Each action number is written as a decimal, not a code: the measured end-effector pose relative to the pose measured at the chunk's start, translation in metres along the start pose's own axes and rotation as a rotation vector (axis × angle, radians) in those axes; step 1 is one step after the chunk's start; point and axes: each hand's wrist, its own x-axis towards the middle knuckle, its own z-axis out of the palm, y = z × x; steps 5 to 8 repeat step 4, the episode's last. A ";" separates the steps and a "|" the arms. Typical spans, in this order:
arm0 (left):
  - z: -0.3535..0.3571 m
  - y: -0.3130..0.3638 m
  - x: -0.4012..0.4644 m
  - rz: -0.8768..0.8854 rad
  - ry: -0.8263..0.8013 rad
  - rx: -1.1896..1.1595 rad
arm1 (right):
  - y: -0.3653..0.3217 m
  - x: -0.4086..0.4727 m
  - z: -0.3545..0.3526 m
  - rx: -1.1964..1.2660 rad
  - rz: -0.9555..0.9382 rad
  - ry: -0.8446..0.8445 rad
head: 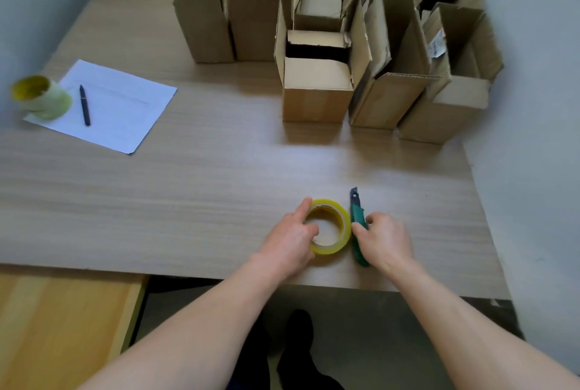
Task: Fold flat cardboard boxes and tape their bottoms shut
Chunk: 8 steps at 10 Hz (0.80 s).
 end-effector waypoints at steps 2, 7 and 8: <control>-0.003 -0.001 -0.013 -0.047 0.006 -0.042 | -0.013 -0.003 -0.014 0.005 -0.076 0.083; -0.029 -0.012 -0.039 -0.141 0.092 -0.058 | -0.055 -0.015 -0.028 0.027 -0.322 0.112; -0.029 -0.012 -0.039 -0.141 0.092 -0.058 | -0.055 -0.015 -0.028 0.027 -0.322 0.112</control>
